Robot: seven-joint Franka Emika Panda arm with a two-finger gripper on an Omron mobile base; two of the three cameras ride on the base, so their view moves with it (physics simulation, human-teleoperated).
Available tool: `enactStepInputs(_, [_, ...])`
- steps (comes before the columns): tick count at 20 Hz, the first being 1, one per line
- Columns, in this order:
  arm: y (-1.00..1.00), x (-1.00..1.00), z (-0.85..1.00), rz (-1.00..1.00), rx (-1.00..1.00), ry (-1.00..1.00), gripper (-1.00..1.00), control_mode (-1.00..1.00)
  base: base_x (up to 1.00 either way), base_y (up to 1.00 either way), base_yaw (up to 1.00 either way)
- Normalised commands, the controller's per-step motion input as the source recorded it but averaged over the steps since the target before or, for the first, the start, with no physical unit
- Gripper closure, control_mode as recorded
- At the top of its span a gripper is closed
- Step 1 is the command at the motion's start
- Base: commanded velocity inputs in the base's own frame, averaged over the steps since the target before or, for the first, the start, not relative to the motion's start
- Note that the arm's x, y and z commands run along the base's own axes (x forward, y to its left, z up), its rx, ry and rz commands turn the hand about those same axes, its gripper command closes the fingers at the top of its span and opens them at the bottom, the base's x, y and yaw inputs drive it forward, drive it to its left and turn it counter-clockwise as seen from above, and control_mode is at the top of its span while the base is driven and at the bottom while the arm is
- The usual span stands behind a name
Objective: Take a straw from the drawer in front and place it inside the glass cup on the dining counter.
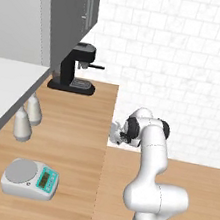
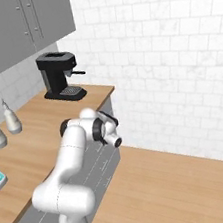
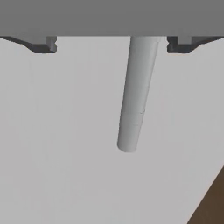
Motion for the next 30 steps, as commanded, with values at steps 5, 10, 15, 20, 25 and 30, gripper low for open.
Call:
enactStepInputs(5, [0.12, 0.33, -0.01, 0.00, 0.02, 0.02, 1.00, -1.00, 0.00, 0.00, 0.00])
enactStepInputs(10, [0.00, -0.36, 0.00, 0.00, 0.00, 0.00, 1.00, -1.00, 0.00, 0.00, 0.00])
enactStepInputs(15, [-0.28, -0.77, 0.00, -0.02, 0.01, 0.00, 1.00, -1.00, 0.00, 0.00, 0.00])
enactStepInputs(20, [-0.60, -0.77, 0.00, -0.05, 0.00, 0.00, 1.00, -1.00, 0.00, 0.00, 0.00])
enactStepInputs(25, [-0.98, -0.27, 0.00, -0.05, 0.00, 0.00, 1.00, -1.00, 0.00, 0.00, 0.00])
enactStepInputs(30, [-1.00, 0.00, 0.01, -0.06, 0.00, 0.00, 1.00, -1.00, 0.00, 0.00, 0.00])
